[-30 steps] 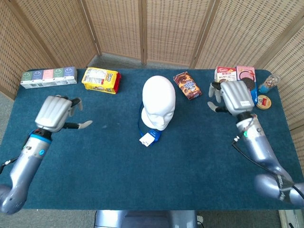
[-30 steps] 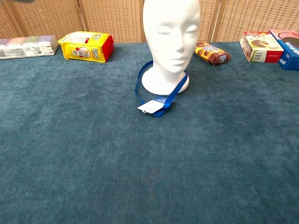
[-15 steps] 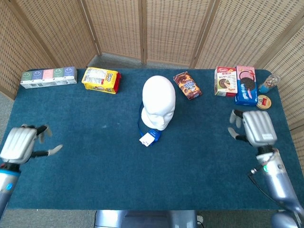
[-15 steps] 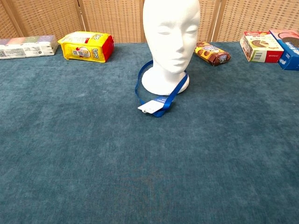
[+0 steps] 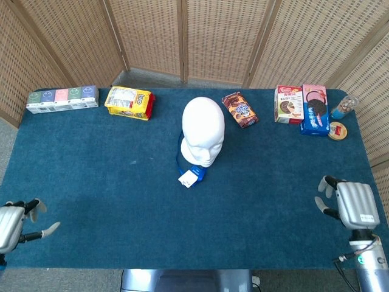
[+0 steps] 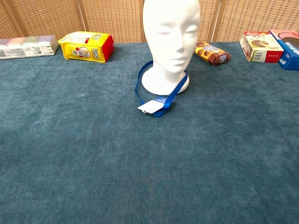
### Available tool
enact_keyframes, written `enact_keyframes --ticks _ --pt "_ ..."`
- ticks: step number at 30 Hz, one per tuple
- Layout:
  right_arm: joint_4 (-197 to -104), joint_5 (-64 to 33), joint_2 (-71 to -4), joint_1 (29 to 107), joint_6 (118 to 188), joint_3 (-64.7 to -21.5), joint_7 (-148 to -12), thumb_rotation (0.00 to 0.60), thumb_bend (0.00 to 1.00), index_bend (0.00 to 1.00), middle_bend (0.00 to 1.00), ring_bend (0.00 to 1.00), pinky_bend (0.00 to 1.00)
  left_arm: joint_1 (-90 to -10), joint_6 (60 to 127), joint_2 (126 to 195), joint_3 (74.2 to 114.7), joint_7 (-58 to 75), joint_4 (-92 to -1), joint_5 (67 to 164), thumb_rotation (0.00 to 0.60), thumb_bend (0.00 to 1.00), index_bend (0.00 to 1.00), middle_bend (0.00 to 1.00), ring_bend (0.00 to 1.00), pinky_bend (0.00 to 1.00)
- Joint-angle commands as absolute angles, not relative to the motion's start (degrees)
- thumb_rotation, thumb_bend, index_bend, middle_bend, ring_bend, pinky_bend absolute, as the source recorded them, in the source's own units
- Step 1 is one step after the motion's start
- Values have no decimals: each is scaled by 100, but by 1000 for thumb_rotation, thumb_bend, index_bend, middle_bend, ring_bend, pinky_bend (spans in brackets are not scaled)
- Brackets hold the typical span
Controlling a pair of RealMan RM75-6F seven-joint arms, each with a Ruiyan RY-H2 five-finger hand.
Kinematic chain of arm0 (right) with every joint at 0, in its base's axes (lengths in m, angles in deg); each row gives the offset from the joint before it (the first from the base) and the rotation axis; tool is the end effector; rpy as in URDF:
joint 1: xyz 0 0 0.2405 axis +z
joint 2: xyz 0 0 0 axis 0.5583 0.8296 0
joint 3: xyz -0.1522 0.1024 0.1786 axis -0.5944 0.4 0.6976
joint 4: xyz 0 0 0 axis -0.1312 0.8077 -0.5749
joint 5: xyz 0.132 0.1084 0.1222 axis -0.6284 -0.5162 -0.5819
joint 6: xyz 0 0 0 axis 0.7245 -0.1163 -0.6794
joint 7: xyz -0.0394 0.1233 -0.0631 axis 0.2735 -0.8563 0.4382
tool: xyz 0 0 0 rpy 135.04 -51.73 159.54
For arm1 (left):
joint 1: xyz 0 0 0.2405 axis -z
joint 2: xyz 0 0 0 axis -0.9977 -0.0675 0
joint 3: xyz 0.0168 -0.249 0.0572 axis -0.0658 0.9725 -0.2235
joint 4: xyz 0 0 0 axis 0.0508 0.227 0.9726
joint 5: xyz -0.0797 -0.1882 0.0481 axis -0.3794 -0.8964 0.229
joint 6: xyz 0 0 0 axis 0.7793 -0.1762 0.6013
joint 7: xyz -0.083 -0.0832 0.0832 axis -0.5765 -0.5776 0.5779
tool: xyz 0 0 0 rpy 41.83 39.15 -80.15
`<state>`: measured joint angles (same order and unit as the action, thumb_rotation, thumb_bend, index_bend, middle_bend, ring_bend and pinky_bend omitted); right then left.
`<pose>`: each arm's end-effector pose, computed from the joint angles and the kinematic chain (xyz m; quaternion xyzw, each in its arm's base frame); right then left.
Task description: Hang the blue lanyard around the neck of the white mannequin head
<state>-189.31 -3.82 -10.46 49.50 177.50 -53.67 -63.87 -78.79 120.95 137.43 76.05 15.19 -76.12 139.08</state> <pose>-0.2429 -0.2105 0.1788 0.5900 -0.3788 0.3842 0.6007 -0.2917 0.1434 0.1546 -0.6205 -0.4089 -0.3457 0.5729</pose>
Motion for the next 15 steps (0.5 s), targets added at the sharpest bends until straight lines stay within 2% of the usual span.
enact_keyframes --ticks 1,15 --pt "-18759 -178 -1240 4676 17952 -5498 -6466 600 307 534 626 693 818 -8101 12156 13912 7540 1438 -7499 13981 262 130 487 646 561 480" --pt "-18070 279 -1789 3790 18467 -5706 -6747 600 307 534 625 691 816 -8685 12136 14365 7432 1390 -7064 14194 258 130 486 646 562 458"
